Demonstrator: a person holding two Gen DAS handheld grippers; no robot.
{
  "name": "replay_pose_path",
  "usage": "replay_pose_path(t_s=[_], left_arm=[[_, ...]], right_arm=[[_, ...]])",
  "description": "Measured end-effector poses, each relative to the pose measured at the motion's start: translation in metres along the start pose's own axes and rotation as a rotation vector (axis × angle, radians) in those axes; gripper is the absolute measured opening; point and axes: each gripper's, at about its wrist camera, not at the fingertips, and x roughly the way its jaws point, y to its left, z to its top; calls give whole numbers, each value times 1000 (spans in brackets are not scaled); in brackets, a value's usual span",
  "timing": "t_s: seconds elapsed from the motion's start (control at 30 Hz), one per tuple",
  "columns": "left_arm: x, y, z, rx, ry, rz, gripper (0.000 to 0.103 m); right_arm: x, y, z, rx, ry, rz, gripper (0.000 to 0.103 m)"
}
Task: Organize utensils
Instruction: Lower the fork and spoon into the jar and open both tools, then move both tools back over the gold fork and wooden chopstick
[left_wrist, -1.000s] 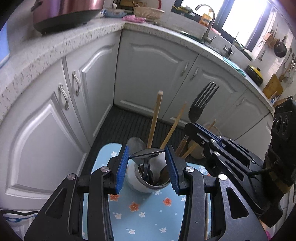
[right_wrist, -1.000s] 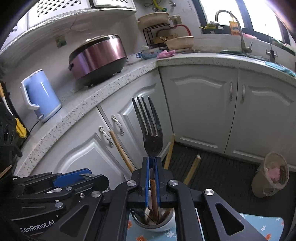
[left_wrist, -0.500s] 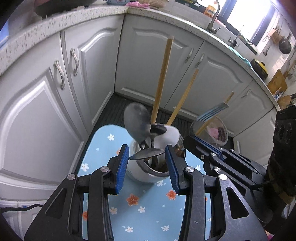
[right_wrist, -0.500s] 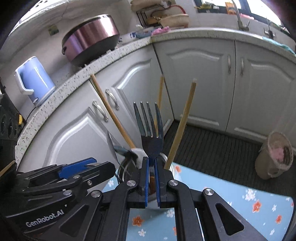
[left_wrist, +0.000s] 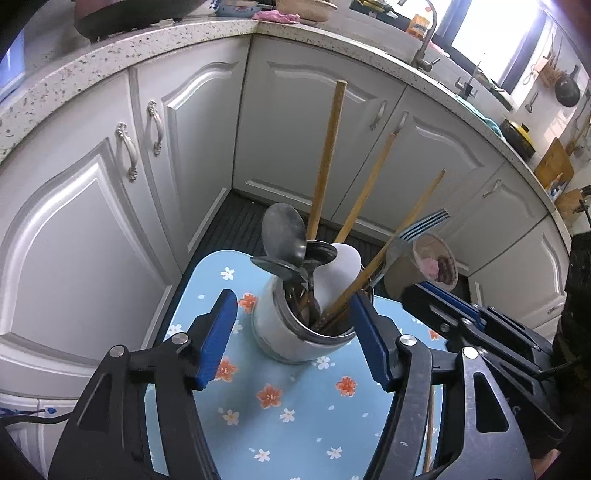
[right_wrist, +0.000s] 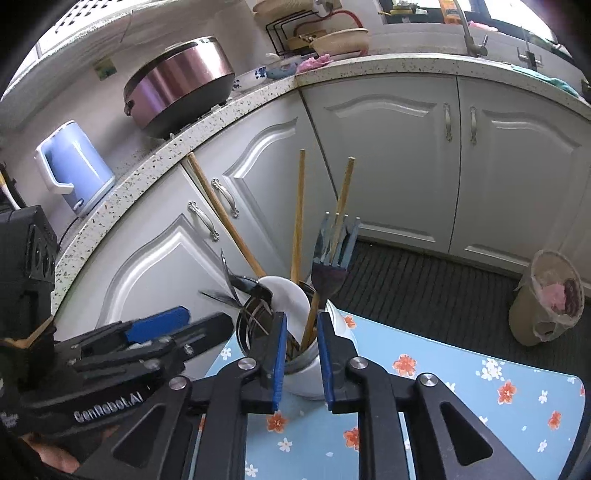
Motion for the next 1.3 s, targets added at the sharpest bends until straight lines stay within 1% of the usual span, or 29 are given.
replay_pose_path(t_s=[0.1,0.17,0.37,0.43,0.6,0.73,1.0,1.07,1.2,1.3], left_arm=[[-4,-1,-3,1,-4,5,64],[-7,-4,-6,9,-8,12,64],[-16,-13,-14,29,-25,17,64],[-20,-19,-18,43,-38,29,64],[-26,-31,-31,73,-48,27,64],[-27,-43,-41,99,-44,15,64],[-23,-71,-71,142,10,-45,64],[-20,-79,-78,152,33,-67,64],[-11,-94,-93,169,68,-98,64],[3,-109,-108,184,142,-139,64]], right_arm=[[-9,0,-5,-5,-7,-13,22],[-14,0,-8,-6,-11,-21,28],[-28,-1,-23,-16,6,-62,29],[-34,-4,-28,-9,10,-73,30],[-52,-17,-44,13,19,-104,31],[-68,-30,-60,37,32,-126,35],[-112,-68,-107,92,79,-177,36],[-125,-81,-124,119,98,-211,36],[-142,-105,-158,161,136,-250,37],[-146,-118,-181,178,178,-279,37]])
